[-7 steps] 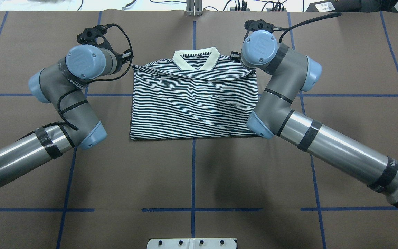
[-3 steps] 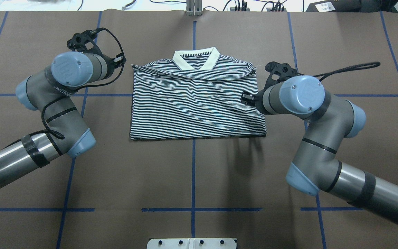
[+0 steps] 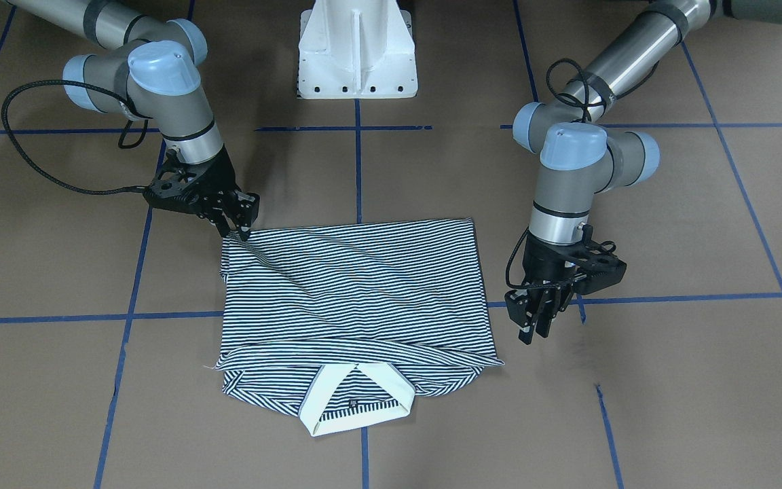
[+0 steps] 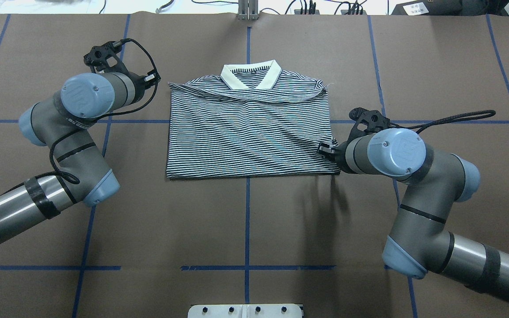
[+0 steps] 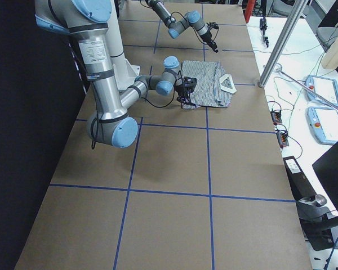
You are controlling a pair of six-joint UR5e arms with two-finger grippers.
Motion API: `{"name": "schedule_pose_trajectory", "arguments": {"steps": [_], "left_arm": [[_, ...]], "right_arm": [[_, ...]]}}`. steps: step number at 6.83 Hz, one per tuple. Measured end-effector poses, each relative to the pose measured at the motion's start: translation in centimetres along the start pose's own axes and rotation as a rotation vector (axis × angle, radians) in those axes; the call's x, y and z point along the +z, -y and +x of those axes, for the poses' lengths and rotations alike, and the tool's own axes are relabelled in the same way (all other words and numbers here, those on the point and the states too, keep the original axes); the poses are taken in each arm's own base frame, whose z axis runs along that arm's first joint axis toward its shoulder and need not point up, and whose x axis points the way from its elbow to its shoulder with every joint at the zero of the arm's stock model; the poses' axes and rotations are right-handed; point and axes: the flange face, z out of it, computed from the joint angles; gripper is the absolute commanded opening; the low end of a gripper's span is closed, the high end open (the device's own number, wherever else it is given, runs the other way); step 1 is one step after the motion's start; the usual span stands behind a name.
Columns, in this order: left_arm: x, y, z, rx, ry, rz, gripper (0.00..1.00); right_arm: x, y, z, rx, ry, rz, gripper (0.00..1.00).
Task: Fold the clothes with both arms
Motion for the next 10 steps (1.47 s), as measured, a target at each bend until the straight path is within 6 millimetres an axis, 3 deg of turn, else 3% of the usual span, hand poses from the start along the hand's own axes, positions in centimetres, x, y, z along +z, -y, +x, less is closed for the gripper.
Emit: {"name": "schedule_pose_trajectory", "arguments": {"steps": [3, 10], "left_arm": [[0.0, -0.3, 0.0, 0.002, -0.002, 0.006, 0.45], [0.2, -1.4, -0.1, 0.010, 0.002, -0.007, 0.47]], "right_arm": [[1.4, -1.0, 0.3, -0.015, -0.023, -0.002, 0.46], [0.8, -0.4, -0.1, -0.022, -0.011, 0.052, 0.47]]}}
